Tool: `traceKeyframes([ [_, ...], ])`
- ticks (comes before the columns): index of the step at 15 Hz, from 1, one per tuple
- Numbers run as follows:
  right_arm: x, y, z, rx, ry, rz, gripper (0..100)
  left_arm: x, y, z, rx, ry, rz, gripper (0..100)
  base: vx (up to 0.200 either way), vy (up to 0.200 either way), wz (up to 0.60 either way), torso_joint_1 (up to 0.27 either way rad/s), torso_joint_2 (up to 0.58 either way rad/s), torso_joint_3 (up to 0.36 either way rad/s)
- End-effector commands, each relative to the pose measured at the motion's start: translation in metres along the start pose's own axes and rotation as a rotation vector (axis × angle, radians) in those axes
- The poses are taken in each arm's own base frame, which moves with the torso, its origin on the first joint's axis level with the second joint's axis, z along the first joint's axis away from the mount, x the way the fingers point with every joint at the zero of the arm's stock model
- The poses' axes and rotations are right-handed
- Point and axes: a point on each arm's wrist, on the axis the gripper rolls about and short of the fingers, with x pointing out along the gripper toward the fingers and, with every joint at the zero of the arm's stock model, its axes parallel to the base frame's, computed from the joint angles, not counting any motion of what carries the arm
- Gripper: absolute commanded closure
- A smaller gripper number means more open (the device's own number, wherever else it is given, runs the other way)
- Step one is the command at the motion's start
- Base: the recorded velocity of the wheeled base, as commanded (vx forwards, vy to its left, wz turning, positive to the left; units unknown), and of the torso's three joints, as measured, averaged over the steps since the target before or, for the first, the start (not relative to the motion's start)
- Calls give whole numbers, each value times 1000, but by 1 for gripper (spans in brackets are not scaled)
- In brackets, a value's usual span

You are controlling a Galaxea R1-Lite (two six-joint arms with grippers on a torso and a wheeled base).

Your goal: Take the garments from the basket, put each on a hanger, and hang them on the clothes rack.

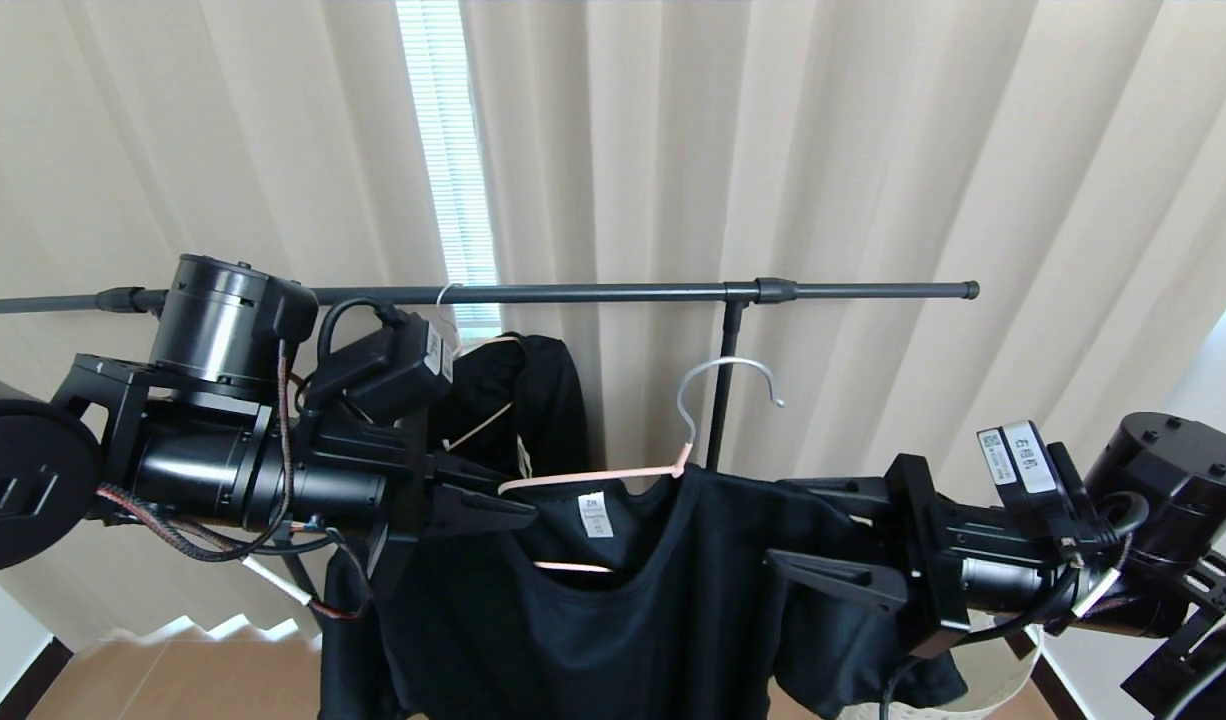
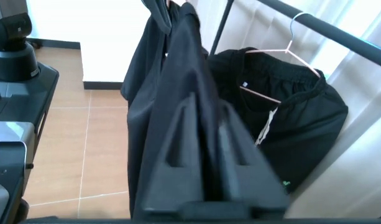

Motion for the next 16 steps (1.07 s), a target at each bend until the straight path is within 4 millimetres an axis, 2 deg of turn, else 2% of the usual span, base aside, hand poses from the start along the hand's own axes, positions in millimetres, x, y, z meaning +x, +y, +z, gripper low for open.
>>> traceKeyframes([
  [1,0,-1,-1,1,2,-2,0,-10,0,1,-1,-9,28,100,0,0,0,0,0,0],
  [9,-1,-9,4,-22,-11,-29,0,-49,-10,-6,-13,-23,142,100,0,0,0,0,0,0],
  [10,-1,-10,4,-23,-13,-33,0,-58,-18,-6,-7,-29,162,100,0,0,0,0,0,0],
  [11,-1,-10,4,-23,-13,-33,0,-58,-19,-6,-7,-30,163,100,0,0,0,0,0,0],
  [12,0,-15,-3,-7,1,-41,0,-68,-29,-6,-1,-44,185,100,0,0,0,0,0,0],
  [16,-2,-28,-12,6,15,-75,0,-79,-46,-6,13,-59,201,100,0,0,0,0,0,0],
])
